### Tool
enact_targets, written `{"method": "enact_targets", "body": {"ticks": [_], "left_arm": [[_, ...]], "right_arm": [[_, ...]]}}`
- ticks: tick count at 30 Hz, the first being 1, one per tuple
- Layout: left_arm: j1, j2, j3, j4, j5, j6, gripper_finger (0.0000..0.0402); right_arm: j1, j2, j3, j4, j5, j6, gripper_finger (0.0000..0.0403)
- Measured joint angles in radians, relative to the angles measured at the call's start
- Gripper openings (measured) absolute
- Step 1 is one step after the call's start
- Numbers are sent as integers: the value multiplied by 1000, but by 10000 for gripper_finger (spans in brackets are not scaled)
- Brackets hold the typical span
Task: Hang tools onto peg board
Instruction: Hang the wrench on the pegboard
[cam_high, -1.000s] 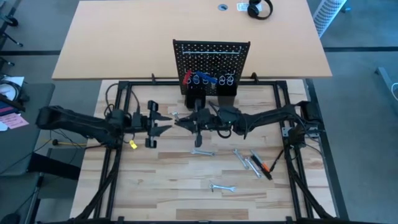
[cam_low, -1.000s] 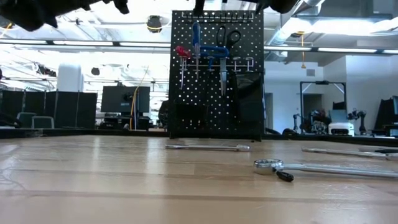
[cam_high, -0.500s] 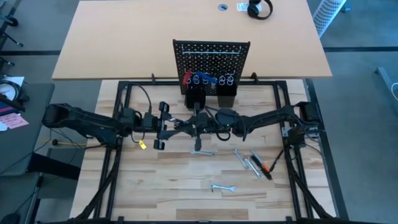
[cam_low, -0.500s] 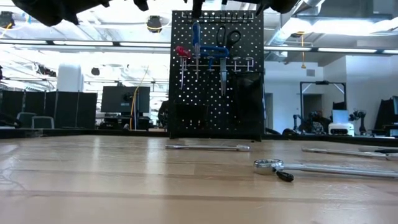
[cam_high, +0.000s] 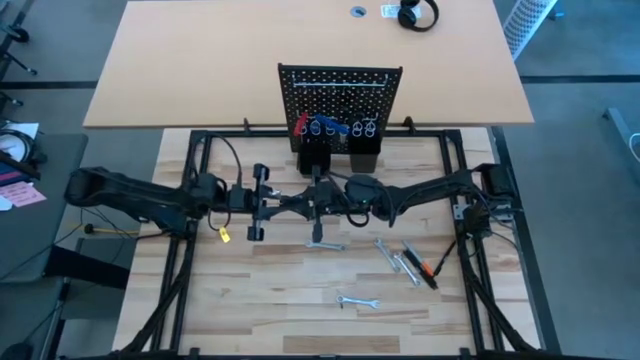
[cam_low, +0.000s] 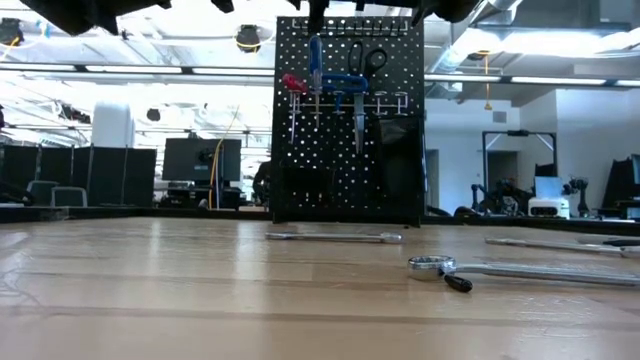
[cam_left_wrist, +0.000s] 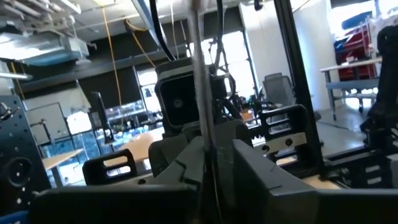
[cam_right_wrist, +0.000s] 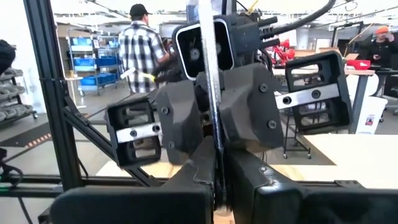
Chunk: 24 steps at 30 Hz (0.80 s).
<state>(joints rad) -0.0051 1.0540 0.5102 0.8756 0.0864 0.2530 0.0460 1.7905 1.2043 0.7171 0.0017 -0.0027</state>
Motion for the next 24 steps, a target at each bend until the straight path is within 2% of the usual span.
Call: {"method": "enact_targets", "body": {"ticks": [3,6,10,15,20,24], "left_arm": [[0,-26,0,-33,-5,-12,19],[0,-37,0,-50,-10,-13,3],[0,-42,21,-106,-16,-10,1],[-4,-44,58,-184,-17,-10,1],[-8,-43,62,-206,-30,-16,1],[1,-44,66,-204,-32,-52,1]], "right_arm": [[-3,0,1,-13,0,-16,32],[-3,0,1,-32,5,-13,61],[-3,-1,1,-36,9,-8,96],[-4,-4,1,-48,8,-5,120],[-12,-6,0,-110,-7,-6,122],[-10,-2,-1,-157,-11,-9,97]]}}
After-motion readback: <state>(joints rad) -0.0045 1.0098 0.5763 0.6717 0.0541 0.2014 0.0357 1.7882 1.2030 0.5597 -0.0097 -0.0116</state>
